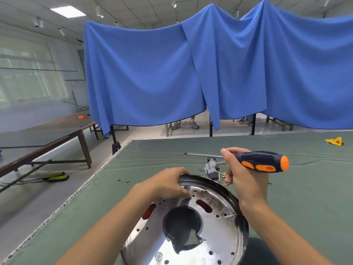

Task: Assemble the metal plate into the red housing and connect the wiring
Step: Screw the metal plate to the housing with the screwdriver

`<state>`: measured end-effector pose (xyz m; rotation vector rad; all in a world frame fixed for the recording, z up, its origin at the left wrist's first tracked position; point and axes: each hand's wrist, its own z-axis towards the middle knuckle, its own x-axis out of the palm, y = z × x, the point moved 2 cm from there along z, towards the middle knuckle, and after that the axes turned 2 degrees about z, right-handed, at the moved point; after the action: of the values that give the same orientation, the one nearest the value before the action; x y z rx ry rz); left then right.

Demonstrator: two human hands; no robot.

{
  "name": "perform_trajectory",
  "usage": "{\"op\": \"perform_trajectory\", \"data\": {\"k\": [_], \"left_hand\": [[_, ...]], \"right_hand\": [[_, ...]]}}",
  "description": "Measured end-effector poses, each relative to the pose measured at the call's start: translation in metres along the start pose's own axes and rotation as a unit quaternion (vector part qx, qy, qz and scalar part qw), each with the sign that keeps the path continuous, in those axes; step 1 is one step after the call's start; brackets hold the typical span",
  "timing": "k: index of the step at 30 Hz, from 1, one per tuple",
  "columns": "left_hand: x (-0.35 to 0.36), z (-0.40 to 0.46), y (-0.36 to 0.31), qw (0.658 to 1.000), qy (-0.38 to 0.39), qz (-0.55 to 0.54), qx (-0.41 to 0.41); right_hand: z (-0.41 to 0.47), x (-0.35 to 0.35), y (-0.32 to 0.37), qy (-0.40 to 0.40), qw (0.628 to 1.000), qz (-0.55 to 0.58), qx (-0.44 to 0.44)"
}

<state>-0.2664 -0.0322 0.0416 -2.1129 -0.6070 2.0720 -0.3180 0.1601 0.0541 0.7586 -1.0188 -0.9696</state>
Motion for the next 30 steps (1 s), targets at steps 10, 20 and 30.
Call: {"op": "perform_trajectory", "data": {"k": [10, 20, 30], "left_hand": [[-0.002, 0.002, 0.016, 0.992, -0.090, 0.043, -0.082], [-0.005, -0.044, 0.048, 0.987, -0.112, 0.011, -0.115], [-0.001, -0.040, 0.022, 0.999, 0.004, -0.032, 0.017]], "right_hand": [[0.001, 0.004, 0.003, 0.051, 0.998, -0.019, 0.024], [-0.008, 0.034, -0.002, 0.112, 0.991, -0.068, -0.017], [-0.011, 0.037, -0.005, 0.110, 0.988, -0.096, -0.052]]}}
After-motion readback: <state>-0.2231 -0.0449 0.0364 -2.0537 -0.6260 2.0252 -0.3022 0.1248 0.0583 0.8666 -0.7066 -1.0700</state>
